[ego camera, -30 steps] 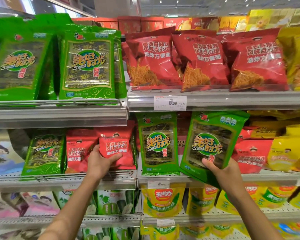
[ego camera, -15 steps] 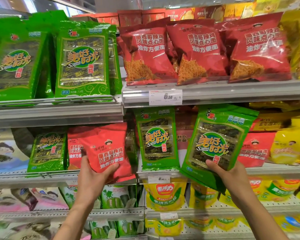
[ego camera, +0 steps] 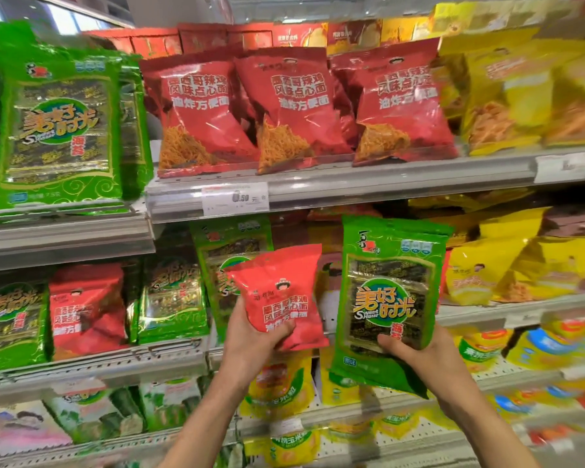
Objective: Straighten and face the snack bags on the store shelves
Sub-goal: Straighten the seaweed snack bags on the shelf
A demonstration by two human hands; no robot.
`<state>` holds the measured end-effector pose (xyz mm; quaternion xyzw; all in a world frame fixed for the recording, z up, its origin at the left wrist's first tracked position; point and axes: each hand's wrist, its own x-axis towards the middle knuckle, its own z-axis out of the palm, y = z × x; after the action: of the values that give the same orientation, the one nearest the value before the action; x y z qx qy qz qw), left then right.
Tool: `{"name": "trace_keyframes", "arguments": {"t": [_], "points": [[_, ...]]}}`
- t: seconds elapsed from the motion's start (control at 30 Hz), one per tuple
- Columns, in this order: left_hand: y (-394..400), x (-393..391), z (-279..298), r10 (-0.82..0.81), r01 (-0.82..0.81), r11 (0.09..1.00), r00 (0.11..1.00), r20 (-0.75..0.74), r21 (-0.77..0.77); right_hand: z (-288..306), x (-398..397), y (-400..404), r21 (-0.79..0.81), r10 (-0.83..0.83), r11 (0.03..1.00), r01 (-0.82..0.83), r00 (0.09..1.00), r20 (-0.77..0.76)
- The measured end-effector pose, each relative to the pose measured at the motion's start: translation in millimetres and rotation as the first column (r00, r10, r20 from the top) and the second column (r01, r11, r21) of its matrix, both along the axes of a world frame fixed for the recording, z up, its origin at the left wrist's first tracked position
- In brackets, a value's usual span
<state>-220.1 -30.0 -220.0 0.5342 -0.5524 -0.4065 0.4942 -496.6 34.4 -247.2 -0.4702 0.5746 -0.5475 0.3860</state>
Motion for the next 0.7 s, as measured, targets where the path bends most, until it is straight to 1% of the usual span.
{"name": "trace_keyframes", "arguments": {"t": [0.13,0.23,0.3,0.37,0.5,0.7], "points": [[-21,-44,0,-0.015,0.016,0.999,0.999,0.031,-0.035,1,-28,19,-0.018,-0.037,0.999,0.037,0.999,-0.03],[-35,-71,-1,-0.026,0.027,0.999,0.999,0.034,-0.019,-2,-47,28,-0.019,-0.049,0.999,0.048,0.998,-0.032],[-41,-86,-3,-0.038,0.039,0.999,0.997,0.071,-0.015,-5,-58,32,-0.014,-0.046,0.999,0.046,0.998,-0.037],[-47,-94,-5,-0.061,0.059,0.998,0.994,0.085,0.026,-6,-66,35,0.0,-0.037,0.999,0.037,0.999,-0.036],[-53,-98,-9,-0.113,0.106,0.986,0.992,0.049,0.132,-9,-73,37,0.021,-0.002,1.0,0.003,0.999,-0.041],[-55,-95,-10,-0.18,0.162,0.963,0.982,0.065,0.215,-8,-62,34,0.058,0.048,0.997,-0.047,0.999,-0.019]]}}
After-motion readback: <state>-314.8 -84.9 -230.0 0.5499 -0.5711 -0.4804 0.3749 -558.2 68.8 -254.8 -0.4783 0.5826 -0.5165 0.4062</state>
